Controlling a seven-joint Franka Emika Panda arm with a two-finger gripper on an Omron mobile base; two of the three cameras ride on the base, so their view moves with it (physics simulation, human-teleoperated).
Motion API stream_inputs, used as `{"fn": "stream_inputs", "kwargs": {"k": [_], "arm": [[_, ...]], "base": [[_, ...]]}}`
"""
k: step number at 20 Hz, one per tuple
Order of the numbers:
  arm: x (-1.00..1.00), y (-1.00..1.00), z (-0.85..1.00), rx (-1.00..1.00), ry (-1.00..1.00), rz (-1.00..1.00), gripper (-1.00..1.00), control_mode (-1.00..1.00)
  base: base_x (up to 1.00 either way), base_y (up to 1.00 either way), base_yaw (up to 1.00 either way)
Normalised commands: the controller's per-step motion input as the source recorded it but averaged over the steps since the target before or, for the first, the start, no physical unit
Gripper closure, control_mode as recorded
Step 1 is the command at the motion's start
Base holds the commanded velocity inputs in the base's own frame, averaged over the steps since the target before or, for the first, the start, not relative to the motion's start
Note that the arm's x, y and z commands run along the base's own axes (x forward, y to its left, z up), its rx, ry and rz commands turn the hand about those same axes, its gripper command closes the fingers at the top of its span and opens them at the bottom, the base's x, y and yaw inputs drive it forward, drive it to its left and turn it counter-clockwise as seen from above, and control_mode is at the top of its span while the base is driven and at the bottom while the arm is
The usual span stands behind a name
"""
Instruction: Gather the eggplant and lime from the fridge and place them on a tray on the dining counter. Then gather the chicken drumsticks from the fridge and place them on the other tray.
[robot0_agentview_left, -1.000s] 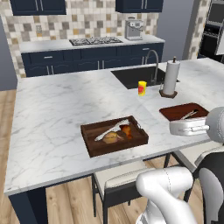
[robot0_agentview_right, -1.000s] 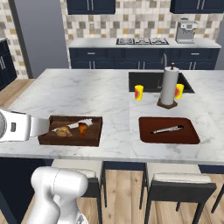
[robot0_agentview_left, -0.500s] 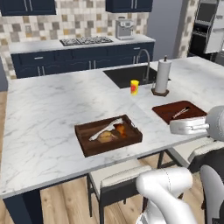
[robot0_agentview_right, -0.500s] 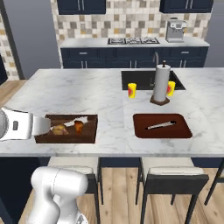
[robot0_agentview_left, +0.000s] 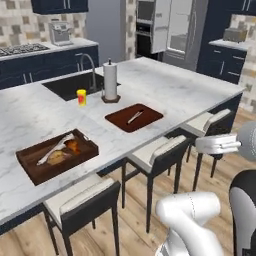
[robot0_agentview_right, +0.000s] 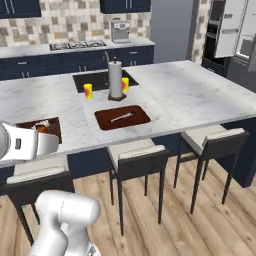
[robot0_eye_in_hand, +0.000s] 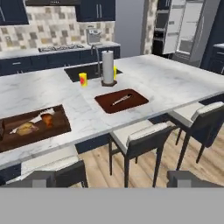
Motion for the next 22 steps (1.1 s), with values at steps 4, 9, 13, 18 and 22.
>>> {"fn": "stream_inputs", "kwargs": {"k": [4, 9, 13, 18, 22], "arm": [[0.00, 0.00, 0.00, 0.00, 0.00, 0.00, -1.00, 1.00], [0.00, 0.00, 0.00, 0.00, 0.00, 0.00, -1.00, 1.00], [0.00, 0.00, 0.00, 0.00, 0.00, 0.00, -1.00, 1.00], [0.00, 0.00, 0.00, 0.00, 0.00, 0.00, -1.00, 1.00], [0.00, 0.00, 0.00, 0.00, 0.00, 0.00, -1.00, 1.00]], "base": [[-0.21, -0.61, -0.78], [-0.04, -0.29, -0.91], [0.76, 0.00, -0.55], [1.00, -0.06, -0.34], [0.99, 0.00, -0.37]]}}
